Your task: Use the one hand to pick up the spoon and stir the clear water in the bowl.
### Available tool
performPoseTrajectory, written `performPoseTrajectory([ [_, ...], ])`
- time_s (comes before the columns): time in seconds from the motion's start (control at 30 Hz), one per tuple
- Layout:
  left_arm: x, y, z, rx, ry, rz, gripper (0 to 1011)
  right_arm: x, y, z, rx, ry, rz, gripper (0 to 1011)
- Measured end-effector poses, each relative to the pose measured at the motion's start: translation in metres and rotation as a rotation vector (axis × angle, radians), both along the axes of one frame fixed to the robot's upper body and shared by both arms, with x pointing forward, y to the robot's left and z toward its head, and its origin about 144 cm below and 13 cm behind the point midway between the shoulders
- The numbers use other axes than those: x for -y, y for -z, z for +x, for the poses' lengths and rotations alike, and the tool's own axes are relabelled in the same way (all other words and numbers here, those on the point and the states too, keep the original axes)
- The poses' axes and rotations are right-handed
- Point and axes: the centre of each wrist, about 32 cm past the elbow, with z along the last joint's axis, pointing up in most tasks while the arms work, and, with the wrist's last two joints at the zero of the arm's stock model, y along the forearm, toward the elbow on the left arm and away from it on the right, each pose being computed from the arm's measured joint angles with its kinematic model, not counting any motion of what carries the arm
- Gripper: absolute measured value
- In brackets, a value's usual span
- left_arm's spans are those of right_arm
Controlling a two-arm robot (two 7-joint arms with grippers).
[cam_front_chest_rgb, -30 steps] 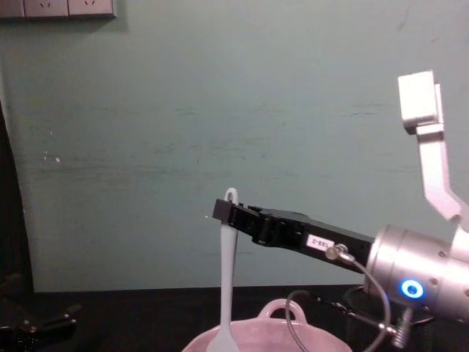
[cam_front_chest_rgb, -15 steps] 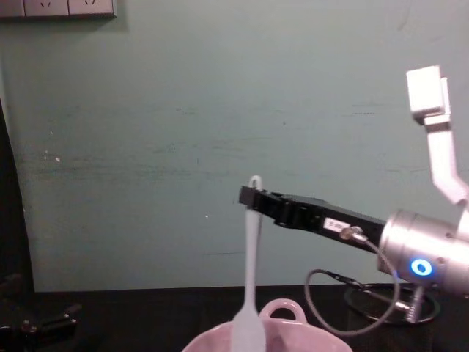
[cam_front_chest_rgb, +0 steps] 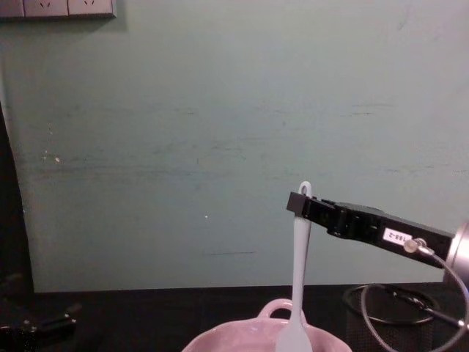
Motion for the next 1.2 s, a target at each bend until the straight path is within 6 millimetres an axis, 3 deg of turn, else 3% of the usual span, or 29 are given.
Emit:
performPoseTrajectory([
  [0.43,0.000,0.000,0.000,0.000,0.000,0.000,1011,-0.016,0.001,-0.015,-0.018,-0.070,-0.010,109],
  [0.8,0.000,0.000,0.000,0.000,0.000,0.000,1011,-0.045,0.001,0.010,-0.020,-0.144,-0.011,109],
  [1.2,0.000,0.000,0.000,0.000,0.000,0.000,1011,-0.048,0.000,0.041,-0.018,-0.119,-0.016,109],
])
